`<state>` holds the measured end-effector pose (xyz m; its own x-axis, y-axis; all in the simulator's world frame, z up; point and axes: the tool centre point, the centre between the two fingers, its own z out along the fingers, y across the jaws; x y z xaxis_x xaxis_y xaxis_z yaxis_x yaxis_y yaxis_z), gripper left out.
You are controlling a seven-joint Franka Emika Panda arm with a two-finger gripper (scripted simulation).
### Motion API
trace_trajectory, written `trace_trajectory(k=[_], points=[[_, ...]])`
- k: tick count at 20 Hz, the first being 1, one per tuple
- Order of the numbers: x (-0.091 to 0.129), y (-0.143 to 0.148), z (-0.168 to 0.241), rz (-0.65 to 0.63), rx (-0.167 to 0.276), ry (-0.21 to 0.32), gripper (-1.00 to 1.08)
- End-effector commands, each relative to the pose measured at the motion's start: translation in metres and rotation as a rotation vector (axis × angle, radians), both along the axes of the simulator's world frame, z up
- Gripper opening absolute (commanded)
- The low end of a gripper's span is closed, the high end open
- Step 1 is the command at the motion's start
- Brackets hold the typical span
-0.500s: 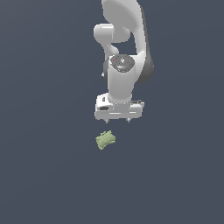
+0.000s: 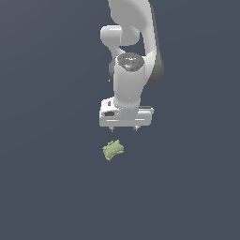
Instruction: Pick up the object and move it to a goal position.
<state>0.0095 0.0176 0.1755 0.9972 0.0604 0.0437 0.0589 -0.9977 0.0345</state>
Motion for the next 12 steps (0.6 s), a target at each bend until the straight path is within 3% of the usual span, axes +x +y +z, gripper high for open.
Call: trace_trajectory(k=[1,12], points=[[0.0018,-0.0019,0.0033,0.001,-0.006,-0.007,1.0],[0.0042,-0.0049,-0.0025,-0.081,0.004,-0.003,1.0]])
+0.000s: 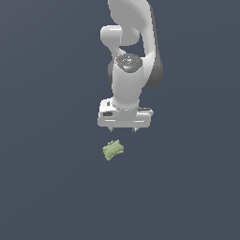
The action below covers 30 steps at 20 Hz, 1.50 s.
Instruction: Pick up the object and move it to a goal position.
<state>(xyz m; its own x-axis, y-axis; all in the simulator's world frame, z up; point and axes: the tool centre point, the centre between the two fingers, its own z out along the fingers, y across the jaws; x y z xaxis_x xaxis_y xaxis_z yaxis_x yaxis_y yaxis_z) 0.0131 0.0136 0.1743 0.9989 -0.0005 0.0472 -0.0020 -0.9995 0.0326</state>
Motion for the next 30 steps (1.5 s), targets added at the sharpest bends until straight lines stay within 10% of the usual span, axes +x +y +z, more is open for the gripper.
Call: trace_trajectory(k=[1,30], points=[[0.001,-0.002,-0.002,-0.037,0.004,0.001,1.0],[0.027,-0.039,-0.054,-0.872,0.051,0.024,1.0]])
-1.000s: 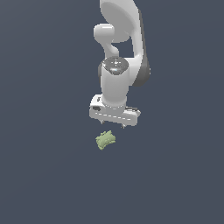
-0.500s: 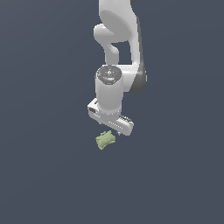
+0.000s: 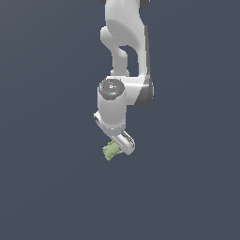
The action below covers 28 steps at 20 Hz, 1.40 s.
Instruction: Pick up the object and move it to a goal position.
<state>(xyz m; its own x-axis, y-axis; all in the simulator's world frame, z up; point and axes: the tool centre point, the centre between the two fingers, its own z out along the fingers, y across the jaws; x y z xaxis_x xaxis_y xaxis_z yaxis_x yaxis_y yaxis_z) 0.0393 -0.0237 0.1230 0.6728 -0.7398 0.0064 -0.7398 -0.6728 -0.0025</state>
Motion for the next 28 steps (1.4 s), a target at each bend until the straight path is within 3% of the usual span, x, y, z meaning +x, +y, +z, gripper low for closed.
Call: trace_trajectory(k=[1,11,18,28], points=[[0.002,-0.003,-0.004,-0.062,0.001,0.002,1.0],[0.005,-0.009,-0.012,-0.192,0.004,0.006,1.0],[0.005,-0.009,-0.016,-0.194,0.004,0.006,1.0],[0.004,-0.009,-0.06,-0.2,0.004,0.006,1.0]])
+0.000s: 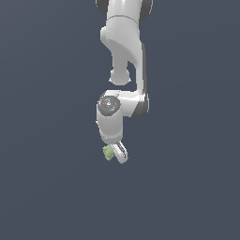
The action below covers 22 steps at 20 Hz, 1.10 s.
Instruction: Pick up the object and move it to a goal position.
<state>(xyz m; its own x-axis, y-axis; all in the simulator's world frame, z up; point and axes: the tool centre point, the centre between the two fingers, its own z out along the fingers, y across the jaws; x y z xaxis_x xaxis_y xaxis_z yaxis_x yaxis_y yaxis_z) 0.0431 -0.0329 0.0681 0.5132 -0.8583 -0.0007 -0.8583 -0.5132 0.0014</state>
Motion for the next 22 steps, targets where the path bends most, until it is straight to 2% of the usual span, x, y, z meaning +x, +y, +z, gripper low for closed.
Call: trace_trajectory(k=[1,4,5,22], points=[[0.0006,-0.0001,-0.0065,-0.001,0.0,-0.001,1.0],[0.0016,0.0002,-0.0072,0.0,0.0,-0.002,1.0],[0.0016,0.0002,-0.0072,0.0,0.0,-0.002,-1.0],[-0.0045,0.0071,-0.0009,0.0,0.0,-0.002,-1.0]])
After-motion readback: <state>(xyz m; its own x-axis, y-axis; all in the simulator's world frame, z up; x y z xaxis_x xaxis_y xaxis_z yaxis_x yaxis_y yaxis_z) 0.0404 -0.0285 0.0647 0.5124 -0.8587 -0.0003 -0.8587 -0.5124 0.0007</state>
